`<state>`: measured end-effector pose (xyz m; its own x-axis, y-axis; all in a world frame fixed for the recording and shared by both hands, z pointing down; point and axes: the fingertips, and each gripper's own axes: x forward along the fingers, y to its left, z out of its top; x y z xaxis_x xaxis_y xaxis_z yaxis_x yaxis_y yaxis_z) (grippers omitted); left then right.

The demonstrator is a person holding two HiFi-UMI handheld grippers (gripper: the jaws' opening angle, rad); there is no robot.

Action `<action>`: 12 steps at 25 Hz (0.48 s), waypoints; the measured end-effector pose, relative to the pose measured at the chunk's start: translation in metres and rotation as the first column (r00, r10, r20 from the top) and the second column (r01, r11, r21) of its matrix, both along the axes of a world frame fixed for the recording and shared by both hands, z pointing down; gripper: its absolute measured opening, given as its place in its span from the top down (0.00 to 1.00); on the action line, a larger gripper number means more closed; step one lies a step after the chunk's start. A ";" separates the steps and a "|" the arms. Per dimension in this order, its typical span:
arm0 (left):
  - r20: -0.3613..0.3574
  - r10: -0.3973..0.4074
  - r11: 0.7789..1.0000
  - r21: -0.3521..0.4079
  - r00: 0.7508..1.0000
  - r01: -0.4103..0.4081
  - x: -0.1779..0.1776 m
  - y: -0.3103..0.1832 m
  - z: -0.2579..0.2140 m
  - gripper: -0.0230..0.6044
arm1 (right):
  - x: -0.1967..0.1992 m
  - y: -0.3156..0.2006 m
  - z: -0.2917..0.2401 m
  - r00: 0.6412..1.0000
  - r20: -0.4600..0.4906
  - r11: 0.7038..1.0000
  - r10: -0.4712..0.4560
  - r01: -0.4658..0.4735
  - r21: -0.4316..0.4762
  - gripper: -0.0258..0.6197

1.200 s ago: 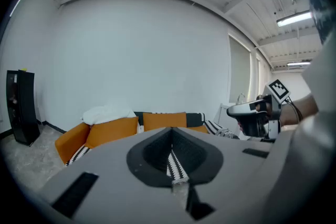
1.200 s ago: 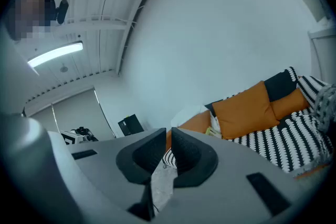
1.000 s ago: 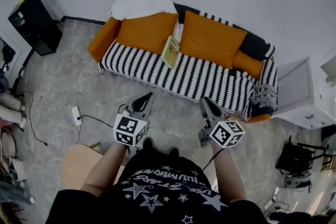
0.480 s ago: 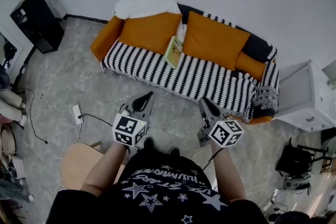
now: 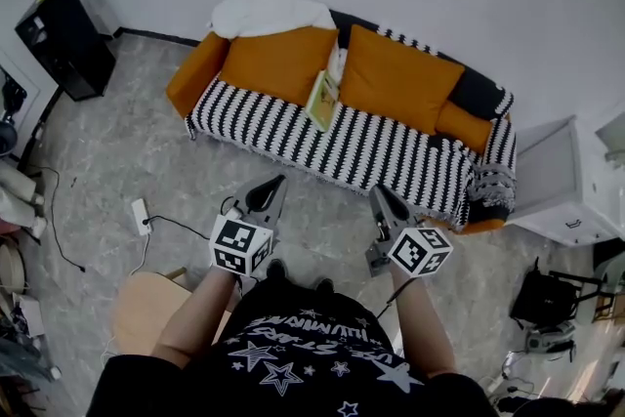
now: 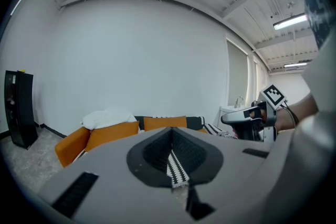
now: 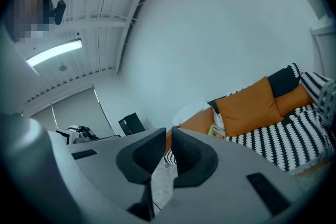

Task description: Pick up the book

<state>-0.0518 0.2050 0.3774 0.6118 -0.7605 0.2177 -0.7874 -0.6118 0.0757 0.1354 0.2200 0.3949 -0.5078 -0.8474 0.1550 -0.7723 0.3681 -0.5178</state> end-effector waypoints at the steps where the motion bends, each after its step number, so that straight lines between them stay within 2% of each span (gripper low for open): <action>1: -0.004 -0.001 1.000 0.001 1.000 0.001 -0.002 -0.002 0.000 0.96 | -0.001 -0.002 0.000 1.000 -0.002 1.000 0.003 -0.003 -0.001 0.89; 12: -0.055 -0.039 0.999 -0.004 0.998 0.039 -0.056 -0.035 0.003 0.96 | -0.048 -0.039 0.005 1.000 -0.029 1.000 0.002 -0.003 -0.025 0.89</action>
